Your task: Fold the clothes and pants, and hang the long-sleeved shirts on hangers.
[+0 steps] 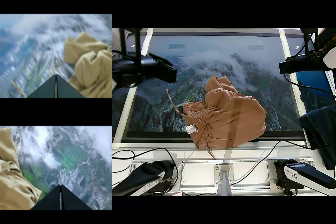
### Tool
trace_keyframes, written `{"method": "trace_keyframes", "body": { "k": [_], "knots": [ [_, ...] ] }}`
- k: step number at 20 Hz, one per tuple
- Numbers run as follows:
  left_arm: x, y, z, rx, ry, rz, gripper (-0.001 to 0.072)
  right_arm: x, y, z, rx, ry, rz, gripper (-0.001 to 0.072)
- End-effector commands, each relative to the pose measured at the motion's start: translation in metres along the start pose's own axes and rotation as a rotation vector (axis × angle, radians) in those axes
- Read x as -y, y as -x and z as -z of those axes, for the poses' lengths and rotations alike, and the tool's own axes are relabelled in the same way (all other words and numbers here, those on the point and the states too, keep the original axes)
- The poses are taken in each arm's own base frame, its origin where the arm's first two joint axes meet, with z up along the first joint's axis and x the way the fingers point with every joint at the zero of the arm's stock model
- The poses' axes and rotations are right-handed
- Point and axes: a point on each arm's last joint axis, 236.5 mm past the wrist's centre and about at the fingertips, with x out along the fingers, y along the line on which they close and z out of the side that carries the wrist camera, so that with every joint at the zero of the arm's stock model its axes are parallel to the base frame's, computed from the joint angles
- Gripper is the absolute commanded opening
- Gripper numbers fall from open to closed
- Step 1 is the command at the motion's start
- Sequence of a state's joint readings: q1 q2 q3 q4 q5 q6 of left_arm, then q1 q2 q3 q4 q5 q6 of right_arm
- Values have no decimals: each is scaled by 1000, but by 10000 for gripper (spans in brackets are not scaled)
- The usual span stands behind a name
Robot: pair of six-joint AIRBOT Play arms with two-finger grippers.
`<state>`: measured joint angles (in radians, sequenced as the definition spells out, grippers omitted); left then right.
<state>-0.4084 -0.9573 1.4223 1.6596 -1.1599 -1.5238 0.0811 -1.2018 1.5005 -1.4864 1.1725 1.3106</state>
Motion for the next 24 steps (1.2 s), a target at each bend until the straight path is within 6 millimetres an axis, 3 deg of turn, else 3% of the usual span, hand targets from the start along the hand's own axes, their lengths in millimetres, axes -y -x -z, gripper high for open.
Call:
{"method": "trace_keyframes", "body": {
  "k": [1,6,8,10,11,12,13,18,21,24],
  "knots": [
    [9,-27,55,-136,102,16,54,0,0,-2,8,1,2,15],
    [24,-68,184,-356,400,-33,54,0,0,-3,15,0,3,15],
    [29,-75,222,-443,418,-46,54,1,0,-3,14,1,3,15],
    [44,-78,245,-506,450,-7,65,0,0,-3,15,0,3,15],
    [55,-78,251,-532,459,32,180,1,0,-3,15,1,3,15],
    [67,-78,256,-554,460,76,456,1,0,-3,15,1,3,15],
    [79,-77,261,-577,466,123,542,0,0,-3,15,0,3,15],
    [138,-58,300,-742,503,343,538,-1,0,-5,21,-4,-4,15],
    [163,-45,337,-846,506,395,541,-1,0,-5,20,-4,-4,15],
    [182,-37,349,-899,549,408,542,-1,0,-5,20,-4,-4,15]
  ]
}}
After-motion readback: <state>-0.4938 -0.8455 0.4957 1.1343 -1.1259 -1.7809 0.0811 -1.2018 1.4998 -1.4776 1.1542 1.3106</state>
